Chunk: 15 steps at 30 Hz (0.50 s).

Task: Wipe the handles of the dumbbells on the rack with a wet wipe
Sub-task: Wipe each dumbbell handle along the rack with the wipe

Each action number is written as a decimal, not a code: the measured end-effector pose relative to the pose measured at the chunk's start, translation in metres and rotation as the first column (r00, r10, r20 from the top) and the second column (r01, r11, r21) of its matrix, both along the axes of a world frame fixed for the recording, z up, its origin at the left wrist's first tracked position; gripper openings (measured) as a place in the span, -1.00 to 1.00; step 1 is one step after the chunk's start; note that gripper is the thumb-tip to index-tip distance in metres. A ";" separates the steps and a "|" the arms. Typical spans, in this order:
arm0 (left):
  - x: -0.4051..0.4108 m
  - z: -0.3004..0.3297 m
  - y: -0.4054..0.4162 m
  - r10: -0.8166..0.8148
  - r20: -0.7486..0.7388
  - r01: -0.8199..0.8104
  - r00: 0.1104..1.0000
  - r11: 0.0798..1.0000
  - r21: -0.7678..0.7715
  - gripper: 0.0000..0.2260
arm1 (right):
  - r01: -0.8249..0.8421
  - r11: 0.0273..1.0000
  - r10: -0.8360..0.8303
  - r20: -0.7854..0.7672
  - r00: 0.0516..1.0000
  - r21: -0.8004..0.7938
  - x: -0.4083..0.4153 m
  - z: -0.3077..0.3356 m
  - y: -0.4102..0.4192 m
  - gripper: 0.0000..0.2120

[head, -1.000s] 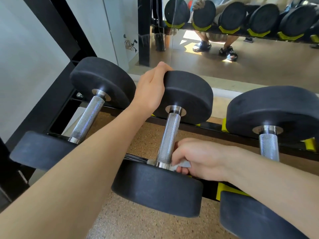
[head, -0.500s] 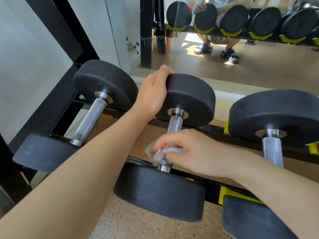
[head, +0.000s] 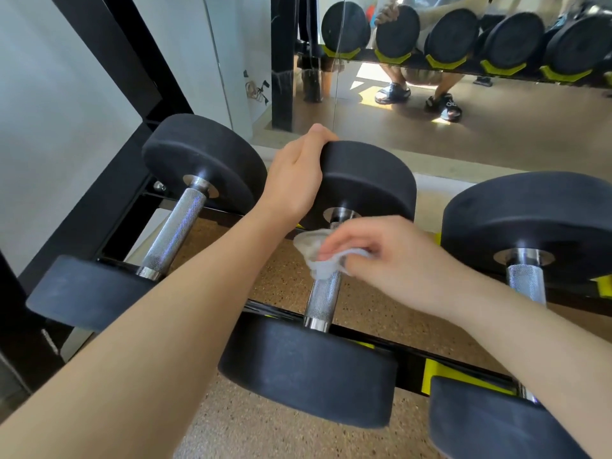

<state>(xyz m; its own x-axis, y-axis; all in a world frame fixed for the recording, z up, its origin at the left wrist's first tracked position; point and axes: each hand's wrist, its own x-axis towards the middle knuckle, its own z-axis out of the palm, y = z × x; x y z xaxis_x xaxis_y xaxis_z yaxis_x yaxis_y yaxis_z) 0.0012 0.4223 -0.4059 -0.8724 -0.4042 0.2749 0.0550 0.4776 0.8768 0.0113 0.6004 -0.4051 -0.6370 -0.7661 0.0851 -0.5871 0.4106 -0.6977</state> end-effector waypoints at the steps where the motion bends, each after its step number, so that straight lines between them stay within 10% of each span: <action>1: 0.000 0.001 0.000 -0.001 -0.005 0.001 1.000 1.000 -0.003 -0.61 | 0.108 0.990 -0.104 0.053 0.993 -0.086 -0.002 0.002 0.004 -0.71; 6: 0.000 0.000 0.001 0.006 0.007 -0.007 1.000 0.999 0.037 -0.62 | 0.358 0.933 -0.360 0.184 0.915 0.043 0.001 -0.026 -0.005 -0.74; 9: 0.000 0.001 0.002 0.003 0.009 -0.004 1.000 0.999 0.044 -0.59 | 0.415 0.906 -0.308 0.802 0.511 0.083 0.003 -0.030 -0.012 -0.70; 11: -0.001 0.001 0.002 0.008 0.009 -0.008 1.000 0.998 0.054 -0.58 | 0.377 0.923 -0.203 0.932 0.301 0.079 0.003 -0.026 -0.007 -0.68; 15: -0.001 -0.002 0.001 0.010 0.007 -0.010 1.000 0.999 0.032 -0.60 | 0.219 0.971 -0.194 0.837 0.511 0.091 0.001 -0.014 0.005 -0.76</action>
